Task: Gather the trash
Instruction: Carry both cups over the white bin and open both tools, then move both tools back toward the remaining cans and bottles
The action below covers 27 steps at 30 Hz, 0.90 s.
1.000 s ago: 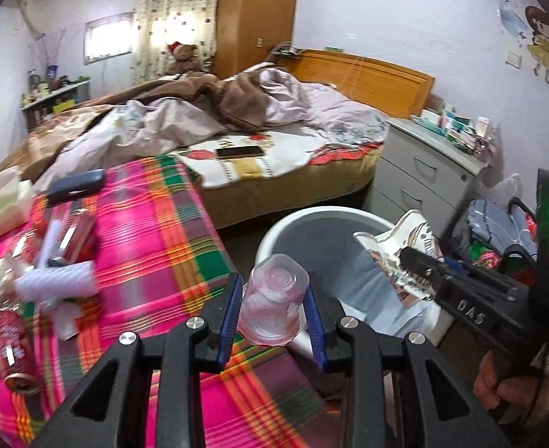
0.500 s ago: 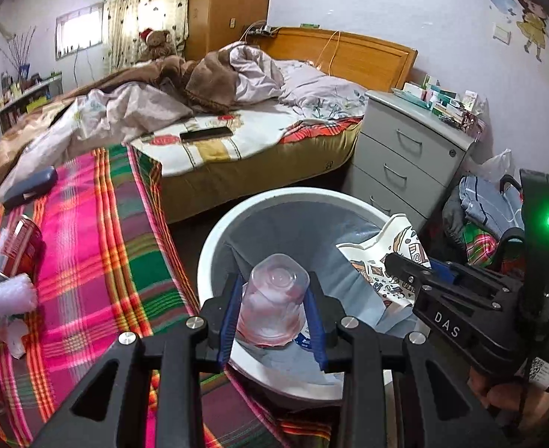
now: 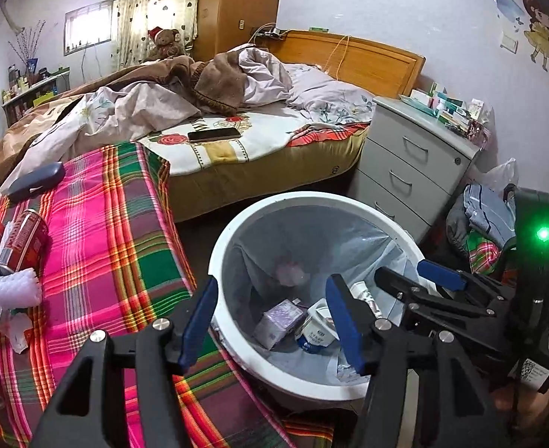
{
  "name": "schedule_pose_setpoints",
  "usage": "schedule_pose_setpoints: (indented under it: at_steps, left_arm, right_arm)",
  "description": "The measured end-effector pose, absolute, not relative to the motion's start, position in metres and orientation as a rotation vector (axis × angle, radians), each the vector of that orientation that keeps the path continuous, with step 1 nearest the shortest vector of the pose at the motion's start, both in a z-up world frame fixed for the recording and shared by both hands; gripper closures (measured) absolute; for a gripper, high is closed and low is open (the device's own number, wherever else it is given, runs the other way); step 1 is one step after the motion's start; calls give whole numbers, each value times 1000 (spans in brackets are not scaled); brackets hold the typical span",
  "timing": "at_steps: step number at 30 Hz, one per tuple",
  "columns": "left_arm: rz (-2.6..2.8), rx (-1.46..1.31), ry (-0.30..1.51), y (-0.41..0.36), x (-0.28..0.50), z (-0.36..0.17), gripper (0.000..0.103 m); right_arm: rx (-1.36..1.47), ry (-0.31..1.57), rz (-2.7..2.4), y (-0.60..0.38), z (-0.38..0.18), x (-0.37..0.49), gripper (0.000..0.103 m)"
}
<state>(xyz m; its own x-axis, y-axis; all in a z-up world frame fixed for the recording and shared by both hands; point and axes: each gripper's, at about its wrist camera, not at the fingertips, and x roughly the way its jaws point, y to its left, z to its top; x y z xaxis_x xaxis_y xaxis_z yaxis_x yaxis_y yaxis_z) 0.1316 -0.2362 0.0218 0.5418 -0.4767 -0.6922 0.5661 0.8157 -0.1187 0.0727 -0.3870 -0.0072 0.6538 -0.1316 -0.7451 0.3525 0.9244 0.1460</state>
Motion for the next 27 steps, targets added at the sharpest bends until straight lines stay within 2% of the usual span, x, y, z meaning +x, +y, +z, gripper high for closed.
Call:
schedule_pose_setpoints:
  at_steps: [27]
  left_arm:
    - [-424,25,707,-115,108,45,41]
  right_arm:
    - [236,680,-85,-309,27,74,37]
